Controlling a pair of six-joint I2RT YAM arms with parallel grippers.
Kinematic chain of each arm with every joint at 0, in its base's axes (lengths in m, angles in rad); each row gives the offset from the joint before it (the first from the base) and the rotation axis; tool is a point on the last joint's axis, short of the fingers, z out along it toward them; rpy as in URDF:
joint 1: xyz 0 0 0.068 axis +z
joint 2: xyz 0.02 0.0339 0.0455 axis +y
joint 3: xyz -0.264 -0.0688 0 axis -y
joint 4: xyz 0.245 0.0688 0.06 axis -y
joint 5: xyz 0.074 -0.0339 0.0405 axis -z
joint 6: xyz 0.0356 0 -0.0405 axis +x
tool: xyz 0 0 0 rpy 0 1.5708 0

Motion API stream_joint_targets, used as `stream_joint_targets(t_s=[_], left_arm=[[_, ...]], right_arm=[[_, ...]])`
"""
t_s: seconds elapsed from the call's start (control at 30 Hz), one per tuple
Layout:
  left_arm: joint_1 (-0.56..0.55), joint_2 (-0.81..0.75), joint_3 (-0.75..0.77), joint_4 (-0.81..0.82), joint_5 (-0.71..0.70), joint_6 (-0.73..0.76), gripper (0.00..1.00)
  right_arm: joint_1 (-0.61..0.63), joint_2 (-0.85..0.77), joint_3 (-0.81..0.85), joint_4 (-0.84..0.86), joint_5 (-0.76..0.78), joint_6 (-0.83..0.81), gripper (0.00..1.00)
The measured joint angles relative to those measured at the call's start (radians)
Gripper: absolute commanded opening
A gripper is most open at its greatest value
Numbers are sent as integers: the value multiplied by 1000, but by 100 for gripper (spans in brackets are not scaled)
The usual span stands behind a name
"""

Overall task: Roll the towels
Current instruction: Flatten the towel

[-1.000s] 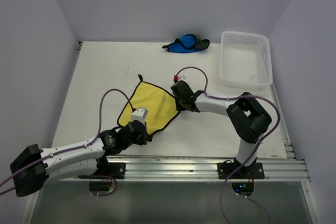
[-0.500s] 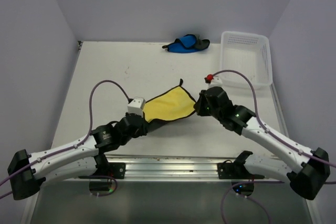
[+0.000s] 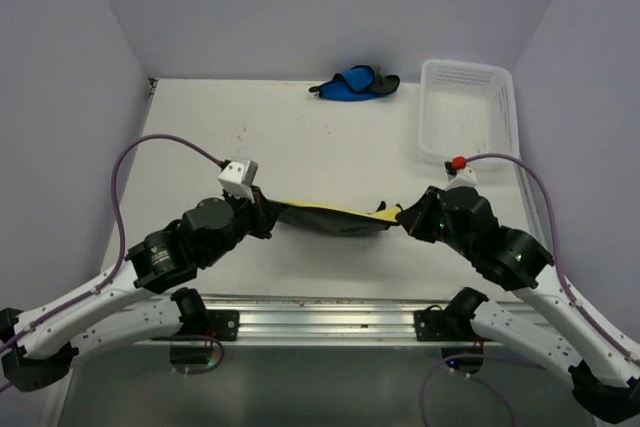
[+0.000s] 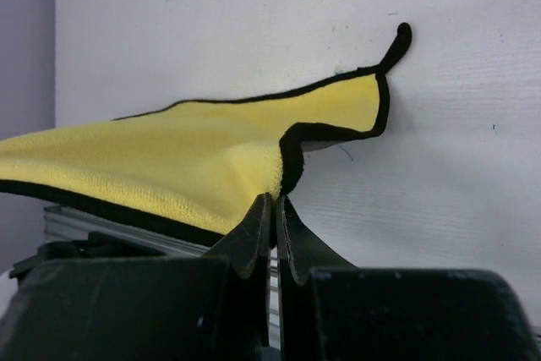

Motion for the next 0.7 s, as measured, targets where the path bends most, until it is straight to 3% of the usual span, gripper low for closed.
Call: stream_joint_targets(t_s=[0.7], left_arm=[[-3, -93, 67, -14, 165, 59, 0]], right_arm=[[0, -58, 243, -204, -79, 198, 0]])
